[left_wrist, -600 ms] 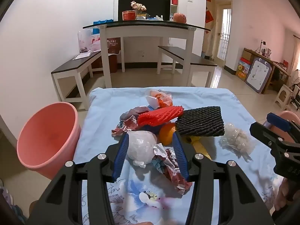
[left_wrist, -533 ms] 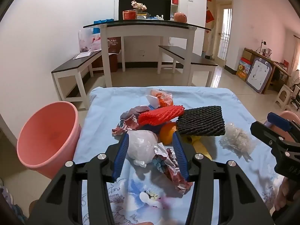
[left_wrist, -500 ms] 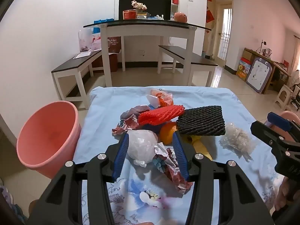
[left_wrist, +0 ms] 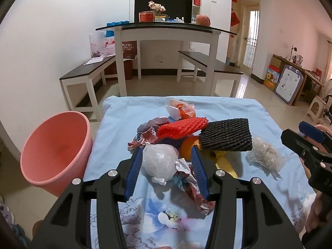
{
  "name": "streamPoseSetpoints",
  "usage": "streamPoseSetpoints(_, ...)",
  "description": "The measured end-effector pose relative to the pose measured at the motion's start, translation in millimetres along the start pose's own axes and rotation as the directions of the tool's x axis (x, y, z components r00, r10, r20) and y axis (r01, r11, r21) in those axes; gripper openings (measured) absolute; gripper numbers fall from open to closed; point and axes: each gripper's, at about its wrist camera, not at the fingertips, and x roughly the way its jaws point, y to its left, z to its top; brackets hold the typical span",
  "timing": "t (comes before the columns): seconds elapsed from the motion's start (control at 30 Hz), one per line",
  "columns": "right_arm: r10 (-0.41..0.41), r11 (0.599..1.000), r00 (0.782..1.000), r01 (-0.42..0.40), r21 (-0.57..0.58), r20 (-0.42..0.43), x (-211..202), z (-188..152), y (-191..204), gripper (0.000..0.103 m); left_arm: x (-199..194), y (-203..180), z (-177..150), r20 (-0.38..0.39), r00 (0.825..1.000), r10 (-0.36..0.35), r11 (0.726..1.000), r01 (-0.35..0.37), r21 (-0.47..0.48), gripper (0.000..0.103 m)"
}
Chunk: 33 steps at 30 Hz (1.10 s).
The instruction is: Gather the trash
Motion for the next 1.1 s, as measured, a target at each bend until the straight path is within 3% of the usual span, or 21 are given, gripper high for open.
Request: streamPoseSetpoints(1.1, 0.006, 1.000, 1.000, -0.007, 0.006, 0.022, -1.2, 4.7, -1.1, 0.085, 0.0, 0.0, 0.4, 0.000, 1.000, 0.002, 1.000, -0.002, 0.002, 0.049)
